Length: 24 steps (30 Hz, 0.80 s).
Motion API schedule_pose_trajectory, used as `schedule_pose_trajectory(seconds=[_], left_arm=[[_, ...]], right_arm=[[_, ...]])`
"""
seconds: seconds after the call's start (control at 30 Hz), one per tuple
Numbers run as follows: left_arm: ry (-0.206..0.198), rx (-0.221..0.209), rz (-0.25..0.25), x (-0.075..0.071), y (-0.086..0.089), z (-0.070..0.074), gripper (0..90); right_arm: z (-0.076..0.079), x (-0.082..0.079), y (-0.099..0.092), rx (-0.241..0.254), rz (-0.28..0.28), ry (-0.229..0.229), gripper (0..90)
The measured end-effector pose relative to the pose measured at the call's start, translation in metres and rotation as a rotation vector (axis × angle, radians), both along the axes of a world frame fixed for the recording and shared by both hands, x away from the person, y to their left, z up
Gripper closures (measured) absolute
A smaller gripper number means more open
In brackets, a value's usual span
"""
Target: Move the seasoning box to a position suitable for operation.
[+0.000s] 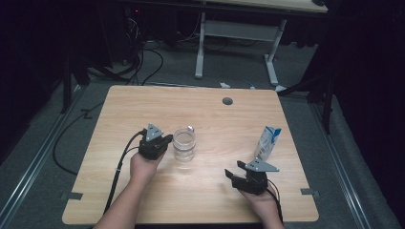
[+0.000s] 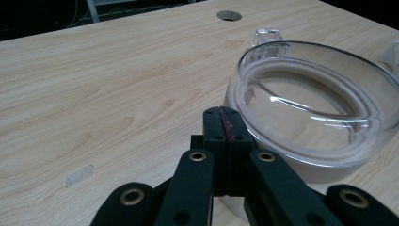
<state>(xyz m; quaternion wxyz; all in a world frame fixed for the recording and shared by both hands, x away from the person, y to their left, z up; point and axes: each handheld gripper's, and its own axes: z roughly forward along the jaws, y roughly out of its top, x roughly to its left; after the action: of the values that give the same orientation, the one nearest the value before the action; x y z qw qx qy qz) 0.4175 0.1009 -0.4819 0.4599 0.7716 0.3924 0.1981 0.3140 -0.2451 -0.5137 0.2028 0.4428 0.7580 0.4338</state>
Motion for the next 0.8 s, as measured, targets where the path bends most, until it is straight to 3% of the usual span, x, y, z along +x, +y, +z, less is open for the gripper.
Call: schedule_pose_trajectory(seconds=[0.43, 0.63, 0.8], left_arm=[[-0.021, -0.006, -0.012, -0.023, -0.001, 0.000, 90.0], [0.008, -0.013, 0.034, -0.002, -0.003, -0.004, 90.0], [0.013, -0.036, 0.027, 0.004, -0.006, -0.006, 90.0]], right_arm=[[0.000, -0.001, 0.002, -0.003, 0.004, 0.001, 37.6], [0.001, -0.001, 0.002, 0.002, 0.004, 0.002, 37.9], [0.001, -0.001, 0.001, 0.002, -0.002, -0.002, 37.9]])
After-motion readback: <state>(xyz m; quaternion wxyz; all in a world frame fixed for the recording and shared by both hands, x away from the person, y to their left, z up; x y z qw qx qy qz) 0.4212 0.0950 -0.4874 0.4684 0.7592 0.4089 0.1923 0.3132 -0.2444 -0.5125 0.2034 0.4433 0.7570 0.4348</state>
